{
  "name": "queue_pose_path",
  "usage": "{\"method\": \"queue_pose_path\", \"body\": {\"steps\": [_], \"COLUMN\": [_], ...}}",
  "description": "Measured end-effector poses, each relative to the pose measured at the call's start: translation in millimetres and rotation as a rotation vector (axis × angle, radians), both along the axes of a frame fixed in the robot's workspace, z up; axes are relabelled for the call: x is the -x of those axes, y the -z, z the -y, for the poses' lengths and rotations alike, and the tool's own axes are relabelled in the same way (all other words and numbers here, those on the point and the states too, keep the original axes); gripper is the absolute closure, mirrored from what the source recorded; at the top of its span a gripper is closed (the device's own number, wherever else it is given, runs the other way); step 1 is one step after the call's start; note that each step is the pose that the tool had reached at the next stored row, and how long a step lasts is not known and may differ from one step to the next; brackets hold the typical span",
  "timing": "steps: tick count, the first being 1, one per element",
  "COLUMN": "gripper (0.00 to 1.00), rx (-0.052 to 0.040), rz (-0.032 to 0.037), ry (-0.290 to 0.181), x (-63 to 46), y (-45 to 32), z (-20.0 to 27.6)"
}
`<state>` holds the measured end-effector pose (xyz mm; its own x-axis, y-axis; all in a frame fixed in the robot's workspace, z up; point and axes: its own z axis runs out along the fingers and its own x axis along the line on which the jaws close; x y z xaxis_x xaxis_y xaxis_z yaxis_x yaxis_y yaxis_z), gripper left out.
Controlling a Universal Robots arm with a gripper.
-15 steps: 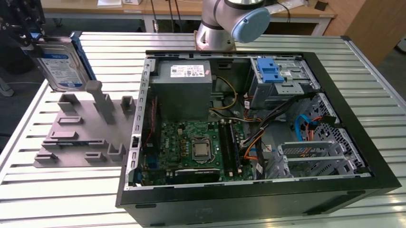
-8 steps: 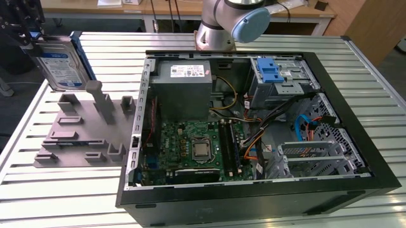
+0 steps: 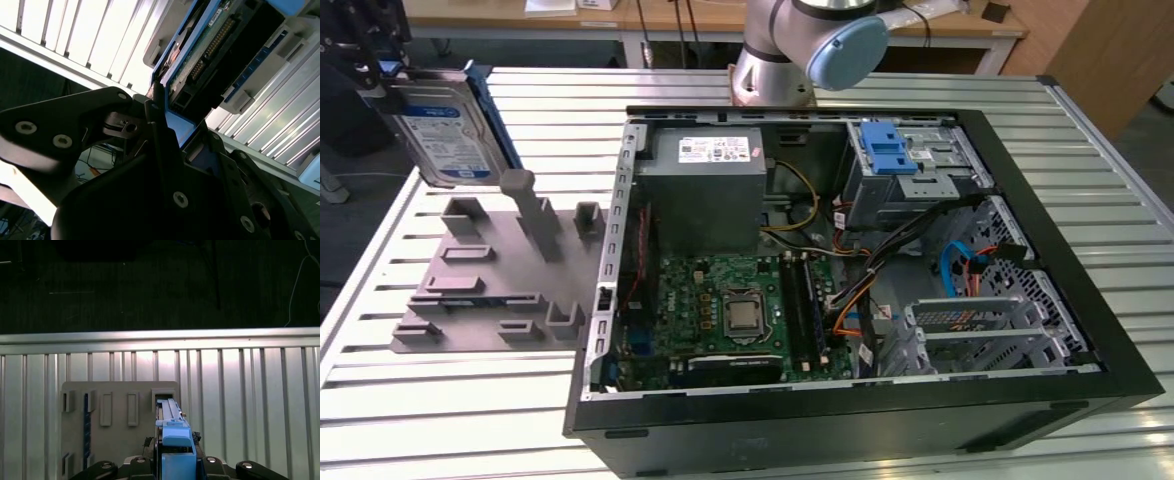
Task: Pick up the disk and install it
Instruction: 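Pick up the disk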
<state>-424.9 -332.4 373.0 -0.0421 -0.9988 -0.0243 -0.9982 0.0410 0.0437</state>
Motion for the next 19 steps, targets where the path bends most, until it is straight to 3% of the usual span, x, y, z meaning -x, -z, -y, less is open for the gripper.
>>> {"method": "queue_pose_path", "body": {"steps": [19], "gripper": [0.63], "rx": [-0.0002], "rz": [0.0000], "ry": [0.000], "x": [0.0], "y": [-35.6], "z": [0.0]}}
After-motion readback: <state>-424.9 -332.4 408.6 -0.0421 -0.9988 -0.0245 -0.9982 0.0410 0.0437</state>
